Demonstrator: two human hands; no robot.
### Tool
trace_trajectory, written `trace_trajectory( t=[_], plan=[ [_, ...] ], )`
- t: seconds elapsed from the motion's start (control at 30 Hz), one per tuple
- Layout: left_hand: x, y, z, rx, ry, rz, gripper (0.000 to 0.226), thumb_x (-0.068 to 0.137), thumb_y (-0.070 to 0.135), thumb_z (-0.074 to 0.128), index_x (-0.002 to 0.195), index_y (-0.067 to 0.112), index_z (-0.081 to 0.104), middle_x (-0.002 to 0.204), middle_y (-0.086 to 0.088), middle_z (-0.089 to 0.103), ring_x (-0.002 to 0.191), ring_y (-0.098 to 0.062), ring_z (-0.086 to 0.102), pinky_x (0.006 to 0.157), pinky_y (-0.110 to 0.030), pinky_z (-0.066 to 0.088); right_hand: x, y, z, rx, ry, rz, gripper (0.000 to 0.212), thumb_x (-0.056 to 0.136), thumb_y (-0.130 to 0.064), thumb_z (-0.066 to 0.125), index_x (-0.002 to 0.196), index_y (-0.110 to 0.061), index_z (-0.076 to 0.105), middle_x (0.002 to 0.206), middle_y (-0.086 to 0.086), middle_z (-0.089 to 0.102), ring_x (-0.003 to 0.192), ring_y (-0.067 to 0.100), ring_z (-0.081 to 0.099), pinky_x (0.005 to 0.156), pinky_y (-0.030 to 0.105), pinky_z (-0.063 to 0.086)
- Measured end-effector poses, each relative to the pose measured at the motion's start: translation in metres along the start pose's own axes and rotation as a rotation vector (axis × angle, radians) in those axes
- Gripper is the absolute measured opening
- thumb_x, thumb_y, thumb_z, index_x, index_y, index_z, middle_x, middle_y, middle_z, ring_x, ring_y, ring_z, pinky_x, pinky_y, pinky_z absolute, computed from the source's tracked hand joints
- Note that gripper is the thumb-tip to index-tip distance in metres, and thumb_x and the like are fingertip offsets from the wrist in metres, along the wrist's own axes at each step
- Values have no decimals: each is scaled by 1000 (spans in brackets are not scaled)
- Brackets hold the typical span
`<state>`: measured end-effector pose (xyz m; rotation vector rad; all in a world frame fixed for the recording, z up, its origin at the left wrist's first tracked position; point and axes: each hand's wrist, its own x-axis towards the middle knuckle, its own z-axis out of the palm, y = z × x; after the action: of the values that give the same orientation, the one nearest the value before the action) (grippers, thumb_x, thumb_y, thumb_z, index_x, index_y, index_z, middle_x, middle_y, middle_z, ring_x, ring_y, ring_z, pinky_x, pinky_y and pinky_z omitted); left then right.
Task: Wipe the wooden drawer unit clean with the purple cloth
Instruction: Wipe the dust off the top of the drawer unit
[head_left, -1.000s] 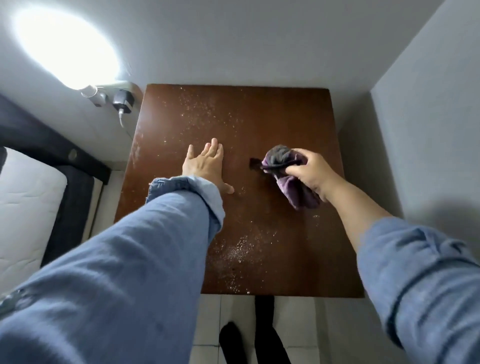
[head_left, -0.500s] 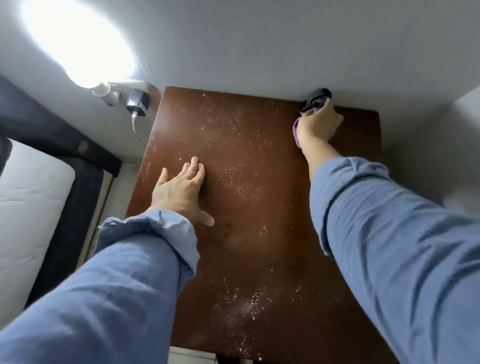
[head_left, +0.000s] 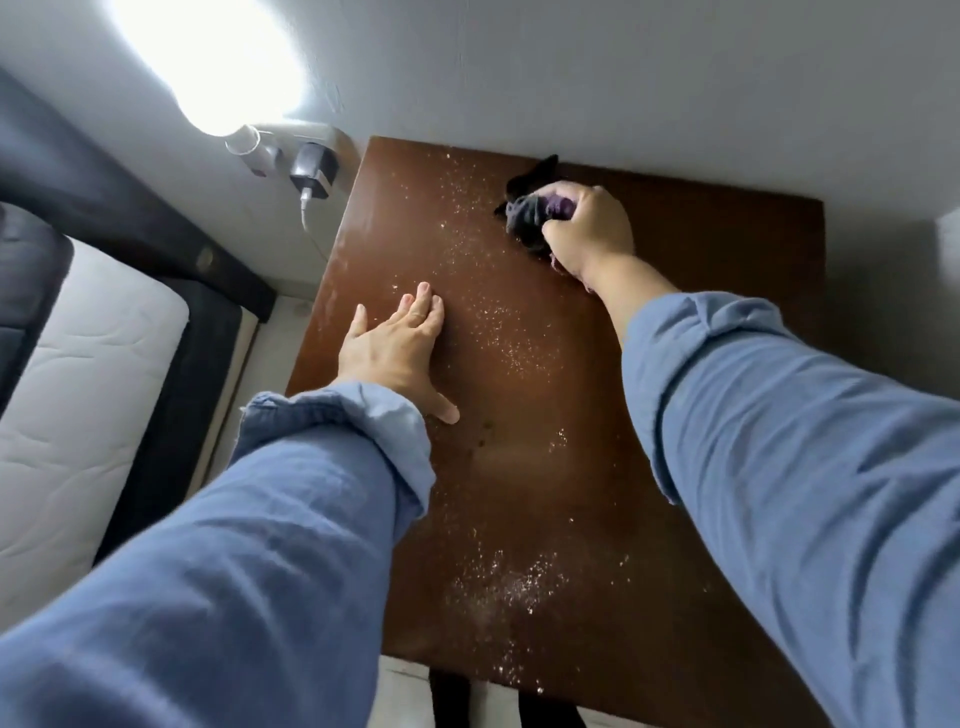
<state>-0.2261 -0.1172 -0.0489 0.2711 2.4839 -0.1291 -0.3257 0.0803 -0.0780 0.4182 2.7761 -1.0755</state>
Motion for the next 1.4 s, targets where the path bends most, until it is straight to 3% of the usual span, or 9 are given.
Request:
trace_trajectory(
  t=[0.27,0.47,0.6,0.7,0.87,0.97,1.07,1.23,1.4],
  plan=[
    [-1,2,-3,10,-6,8,131,64,61,77,154,15,-8,162,1,-15,150,-15,-6,119,-52,-1,-133,18,12,-51,-98,-18,32,75,-25,53,95,-46,68,93,-3,49,99,23,56,89,33,46],
    [-2,-2,-2,43,33,49,127,68,61,74,154,12,-5,162,-3,-12,150,-18,-3,120,-53,2,-212,32,23,-5,-114,-3,30,77,-21,54,92,-41,71,76,-10,40,86,19,52,73,26,41],
    [-4,1,-2,38,42,46,126,69,62,73,154,12,-6,162,-4,-12,150,-22,-4,120,-52,2,-248,38,25,78,-163,22,27,79,-15,55,88,-32,74,81,-8,56,84,14,54,70,21,40],
    [-10,-2,1,46,65,69,124,70,63,71,154,10,-4,163,-5,-10,150,-21,-3,120,-51,1,-268,34,25,146,-261,37,32,73,-7,55,83,-30,73,82,-11,69,87,14,63,78,32,55],
    [-20,-1,11,66,130,121,117,76,65,64,154,9,-3,163,-8,-8,150,-20,-3,119,-54,-2,-258,21,3,269,-464,142,34,77,2,46,85,-23,68,92,7,70,89,22,65,82,38,55],
    [-31,-11,19,53,212,145,106,84,62,57,154,9,-3,162,-7,-9,150,-19,-4,119,-52,-3,-233,13,-18,462,-355,281,26,84,1,48,101,-16,58,82,6,61,69,15,58,63,25,50],
    [-34,-39,17,38,197,100,106,84,60,58,154,9,-5,162,-7,-10,150,-19,-5,120,-49,-4,-195,-1,-31,647,-222,351,25,90,-6,51,113,-14,49,88,7,58,70,12,56,62,22,46],
    [-20,-77,5,67,75,82,121,74,65,66,153,9,-6,162,-6,-10,150,-17,-3,121,-45,1,-114,-45,-21,821,43,251,23,77,-5,51,92,-21,49,89,8,57,72,15,54,66,24,46],
    [-14,-77,9,64,64,97,124,71,66,68,154,13,-6,162,-3,-14,150,-14,-4,120,-44,0,-53,-66,2,578,311,197,30,88,-1,45,115,-13,46,96,-1,53,79,15,53,55,12,38]
  ],
)
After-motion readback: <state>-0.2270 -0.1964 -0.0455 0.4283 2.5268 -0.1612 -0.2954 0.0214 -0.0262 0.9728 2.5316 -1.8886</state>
